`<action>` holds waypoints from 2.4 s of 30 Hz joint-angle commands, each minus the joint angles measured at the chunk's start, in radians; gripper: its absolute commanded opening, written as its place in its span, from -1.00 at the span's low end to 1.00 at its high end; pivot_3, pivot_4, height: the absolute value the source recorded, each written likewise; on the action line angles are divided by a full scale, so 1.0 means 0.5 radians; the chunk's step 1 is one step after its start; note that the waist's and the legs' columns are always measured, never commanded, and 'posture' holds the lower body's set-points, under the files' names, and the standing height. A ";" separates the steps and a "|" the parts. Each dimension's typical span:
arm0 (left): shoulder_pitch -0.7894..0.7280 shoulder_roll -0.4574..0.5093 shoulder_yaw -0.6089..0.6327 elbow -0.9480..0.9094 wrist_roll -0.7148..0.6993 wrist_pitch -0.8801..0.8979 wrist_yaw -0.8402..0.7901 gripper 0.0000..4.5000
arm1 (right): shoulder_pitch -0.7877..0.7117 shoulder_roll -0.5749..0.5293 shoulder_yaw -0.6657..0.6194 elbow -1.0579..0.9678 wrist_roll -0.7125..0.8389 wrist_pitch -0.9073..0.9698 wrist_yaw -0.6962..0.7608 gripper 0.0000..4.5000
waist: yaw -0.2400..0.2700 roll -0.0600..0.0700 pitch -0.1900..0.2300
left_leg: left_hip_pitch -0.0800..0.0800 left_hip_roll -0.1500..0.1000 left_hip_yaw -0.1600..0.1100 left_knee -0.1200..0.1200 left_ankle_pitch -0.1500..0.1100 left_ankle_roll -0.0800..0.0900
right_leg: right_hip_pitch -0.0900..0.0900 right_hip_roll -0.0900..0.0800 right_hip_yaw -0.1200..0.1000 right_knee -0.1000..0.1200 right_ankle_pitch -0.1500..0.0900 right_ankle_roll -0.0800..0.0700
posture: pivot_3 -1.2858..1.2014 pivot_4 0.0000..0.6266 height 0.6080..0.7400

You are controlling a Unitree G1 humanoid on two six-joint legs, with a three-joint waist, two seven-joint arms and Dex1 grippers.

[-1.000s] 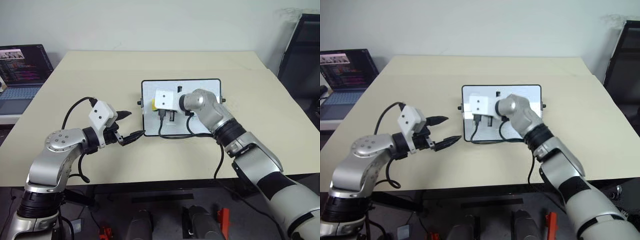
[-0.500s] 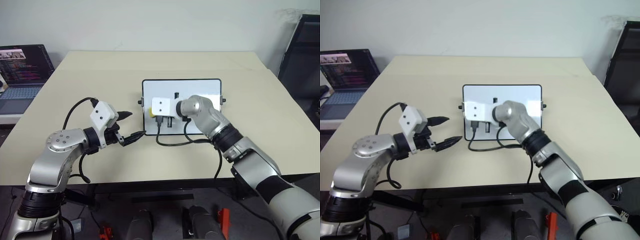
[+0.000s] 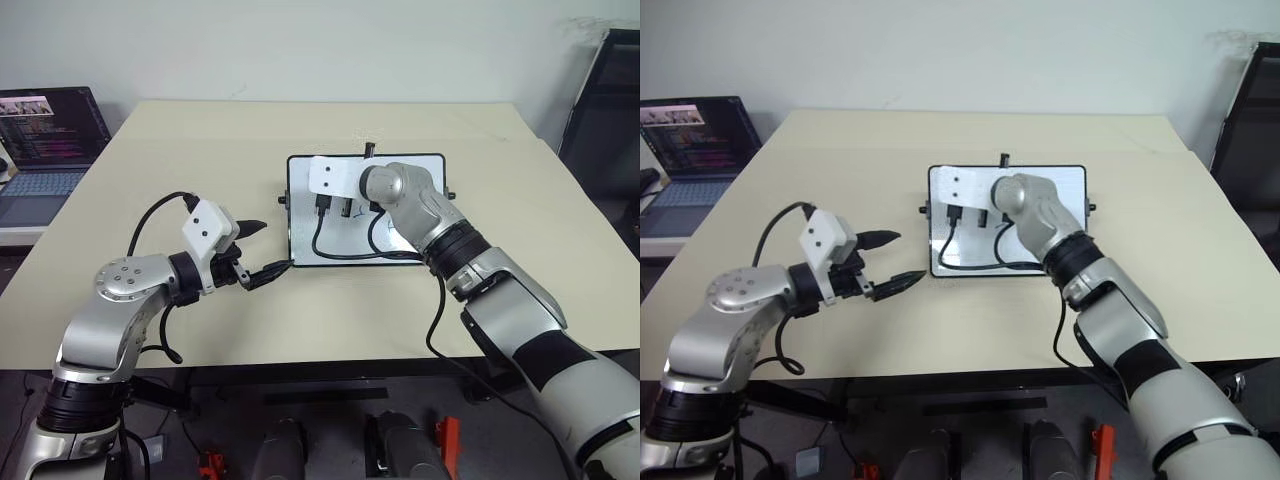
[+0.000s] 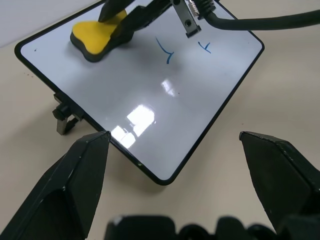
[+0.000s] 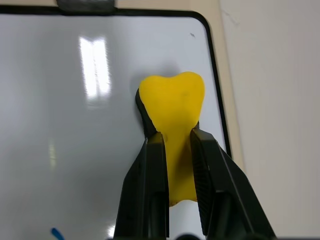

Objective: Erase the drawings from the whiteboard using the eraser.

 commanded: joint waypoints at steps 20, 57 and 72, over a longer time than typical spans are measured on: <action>-0.096 0.061 0.046 -0.004 -0.046 0.015 -0.066 1.00 | 0.608 -0.774 -0.725 -1.382 0.864 0.398 1.047 -0.88 | 0.027 0.000 0.004 | -0.032 -0.003 0.000 -0.021 -0.004 -0.005 | -0.033 -0.001 -0.003 -0.006 -0.001 0.009 | 0.03 -0.52 1.00; -0.172 0.123 0.120 -0.037 -0.155 0.105 -0.106 1.00 | 0.855 -1.438 -1.123 -0.837 1.160 -0.064 1.152 -0.90 | 0.008 0.001 0.004 | -0.030 -0.002 0.005 -0.023 -0.004 -0.004 | -0.028 0.000 0.000 -0.017 0.002 0.007 | 0.03 -0.52 1.00; -0.171 0.142 0.116 -0.043 -0.156 0.096 -0.113 1.00 | 0.763 -1.344 -1.033 -0.919 1.182 -0.053 1.250 -0.90 | 0.016 0.001 0.004 | -0.030 -0.002 0.005 -0.021 -0.004 -0.005 | -0.028 0.000 0.000 -0.014 0.002 0.007 | 0.03 -0.52 1.00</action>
